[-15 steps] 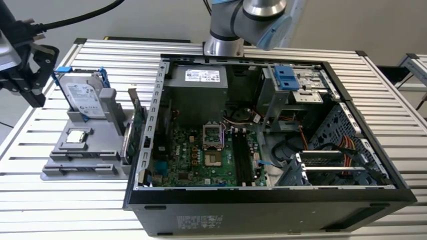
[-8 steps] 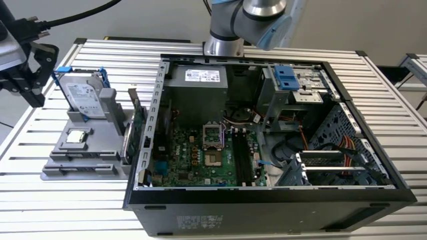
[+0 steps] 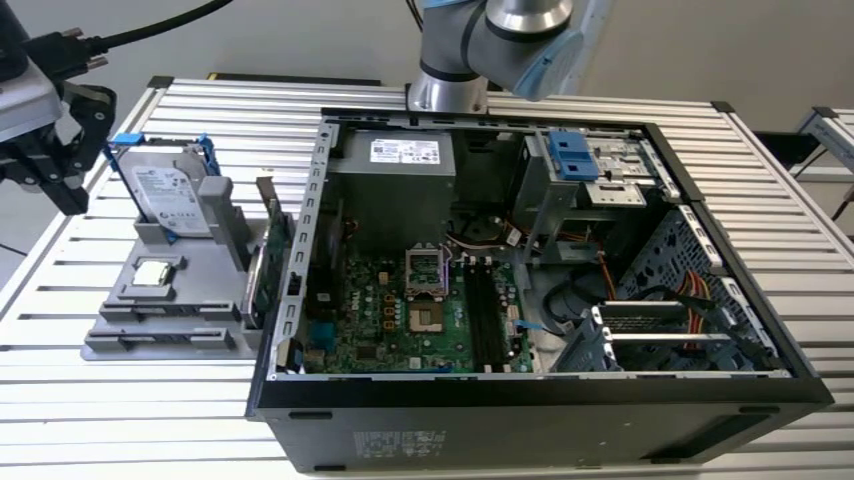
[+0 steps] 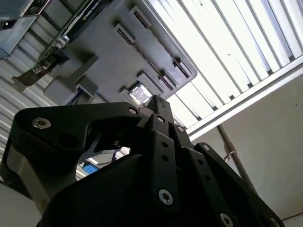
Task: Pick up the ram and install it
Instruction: 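Pick up the ram and move it above insertion slot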
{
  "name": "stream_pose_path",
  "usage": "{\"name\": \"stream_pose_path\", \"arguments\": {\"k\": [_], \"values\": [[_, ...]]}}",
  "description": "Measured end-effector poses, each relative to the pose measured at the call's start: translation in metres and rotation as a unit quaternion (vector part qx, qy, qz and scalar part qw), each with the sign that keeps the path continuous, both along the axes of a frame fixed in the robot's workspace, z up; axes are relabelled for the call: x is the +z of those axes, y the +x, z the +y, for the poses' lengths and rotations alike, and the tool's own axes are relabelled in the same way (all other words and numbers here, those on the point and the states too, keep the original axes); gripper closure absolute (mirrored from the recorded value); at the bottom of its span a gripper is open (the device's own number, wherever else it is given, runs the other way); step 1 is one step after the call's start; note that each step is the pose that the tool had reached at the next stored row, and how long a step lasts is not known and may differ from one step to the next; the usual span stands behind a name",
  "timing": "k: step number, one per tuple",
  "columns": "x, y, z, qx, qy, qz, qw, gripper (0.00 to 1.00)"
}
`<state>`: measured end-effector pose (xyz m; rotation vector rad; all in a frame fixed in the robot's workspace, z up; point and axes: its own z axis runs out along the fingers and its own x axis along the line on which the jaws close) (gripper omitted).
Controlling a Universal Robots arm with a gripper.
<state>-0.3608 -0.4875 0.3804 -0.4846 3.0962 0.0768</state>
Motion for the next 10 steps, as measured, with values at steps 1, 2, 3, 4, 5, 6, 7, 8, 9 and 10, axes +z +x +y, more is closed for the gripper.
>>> {"name": "stream_pose_path", "arguments": {"k": [1,2,3,4,5,6,7,8,9,10], "values": [[0.0000,0.0000,0.0000,0.003,0.0000,-0.0001,1.0000,1.00],[0.0000,0.0000,0.0000,0.005,0.0000,-0.0002,1.0000,1.00],[0.0000,0.0000,0.0000,0.008,0.0000,-0.0006,1.0000,1.00],[0.0000,0.0001,0.0000,0.011,0.0000,-0.0009,0.9999,1.00],[0.0000,0.0001,0.0000,0.013,0.0000,-0.0012,0.9999,1.00],[0.0000,0.0001,0.0000,0.016,0.0000,-0.0014,0.9999,1.00],[0.0001,0.0001,0.0000,0.018,0.0000,-0.0017,0.9998,1.00],[0.0001,0.0000,0.0001,0.021,0.0000,-0.0021,0.9998,1.00],[0.0000,0.0000,0.0000,0.023,0.0000,-0.0025,0.9997,1.00],[0.0000,0.0000,0.0000,0.026,0.0000,-0.0029,0.9997,1.00]]}}
